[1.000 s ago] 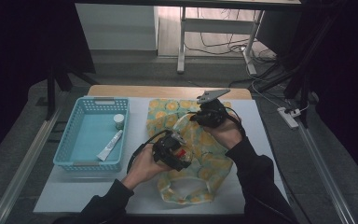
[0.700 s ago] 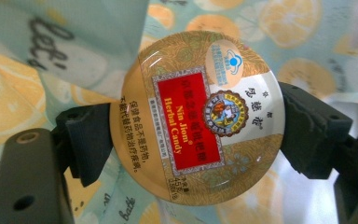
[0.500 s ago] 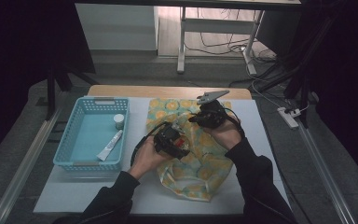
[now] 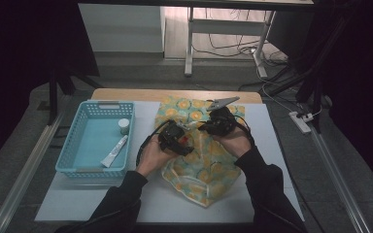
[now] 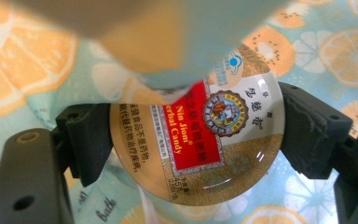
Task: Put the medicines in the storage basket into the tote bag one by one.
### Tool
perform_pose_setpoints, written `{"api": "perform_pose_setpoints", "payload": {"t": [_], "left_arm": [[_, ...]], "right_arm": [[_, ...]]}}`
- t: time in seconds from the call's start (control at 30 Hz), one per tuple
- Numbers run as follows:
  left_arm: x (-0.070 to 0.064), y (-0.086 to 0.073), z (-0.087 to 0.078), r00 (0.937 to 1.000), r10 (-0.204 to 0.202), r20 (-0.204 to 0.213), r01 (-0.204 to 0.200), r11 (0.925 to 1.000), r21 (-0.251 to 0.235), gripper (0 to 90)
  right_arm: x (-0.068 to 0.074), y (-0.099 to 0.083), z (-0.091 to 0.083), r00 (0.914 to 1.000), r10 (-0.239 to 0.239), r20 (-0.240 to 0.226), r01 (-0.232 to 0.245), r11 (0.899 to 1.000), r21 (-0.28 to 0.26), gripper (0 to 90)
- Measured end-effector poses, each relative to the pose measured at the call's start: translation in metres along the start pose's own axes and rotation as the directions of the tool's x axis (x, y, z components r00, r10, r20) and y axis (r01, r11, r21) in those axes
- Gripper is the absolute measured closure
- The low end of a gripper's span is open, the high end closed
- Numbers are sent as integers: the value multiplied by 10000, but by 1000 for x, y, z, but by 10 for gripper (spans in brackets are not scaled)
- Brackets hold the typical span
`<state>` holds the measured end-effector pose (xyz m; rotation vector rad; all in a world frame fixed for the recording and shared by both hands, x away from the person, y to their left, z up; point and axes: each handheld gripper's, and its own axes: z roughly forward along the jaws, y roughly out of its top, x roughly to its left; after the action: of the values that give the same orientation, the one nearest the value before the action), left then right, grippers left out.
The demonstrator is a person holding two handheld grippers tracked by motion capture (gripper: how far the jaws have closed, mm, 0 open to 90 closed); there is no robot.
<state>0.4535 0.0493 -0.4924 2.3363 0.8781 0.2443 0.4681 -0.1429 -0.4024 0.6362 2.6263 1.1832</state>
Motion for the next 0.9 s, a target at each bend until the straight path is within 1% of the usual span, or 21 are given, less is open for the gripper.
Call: {"api": "perform_pose_setpoints", "payload": {"t": [0.1, 0.2, 0.23, 0.37, 0.4, 0.43, 0.57, 0.63, 0.8, 0.9], "left_arm": [[5, 1, 2, 9999, -129, -38, 129, 9999, 38, 202], [4, 3, 4, 9994, -260, 239, 263, 9996, -122, 202], [3, 3, 5, 9992, -189, 356, 193, 9997, -116, 202], [-4, 6, 11, 9985, 114, 534, -113, 9999, -29, 202], [-5, 7, 13, 9984, 98, 563, -92, 9999, -111, 202], [-7, 7, 14, 9975, 166, 691, -155, 9998, -158, 202], [-10, 10, 19, 9958, 259, 874, -241, 9995, -214, 201], [-11, 12, 22, 9957, 268, 885, -253, 9995, -178, 202], [-11, 13, 29, 9972, 280, 692, -277, 9996, -58, 201], [-10, 12, 33, 9976, 400, 557, -397, 9992, -68, 200]], "right_arm": [[-1, -3, 2, 9999, 89, -60, -89, 10000, 17, 890], [-1, -4, 5, 9999, 145, -78, -145, 9999, 36, 890], [-1, -4, 5, 9998, 166, -83, -166, 9999, 41, 890], [-3, -6, 7, 9997, 242, -85, -242, 9997, 59, 890], [-3, -6, 7, 9997, 234, -72, -234, 9997, 41, 890], [-3, -7, 7, 9997, 227, -77, -227, 9997, 66, 890], [-4, -9, 8, 9996, 263, -80, -262, 9996, 92, 890], [-4, -10, 9, 9996, 280, -77, -279, 9996, 103, 890], [-6, -13, 10, 9994, 350, -52, -349, 9992, 186, 890], [-8, -15, 11, 9991, 430, -34, -429, 9988, 234, 890]]}}
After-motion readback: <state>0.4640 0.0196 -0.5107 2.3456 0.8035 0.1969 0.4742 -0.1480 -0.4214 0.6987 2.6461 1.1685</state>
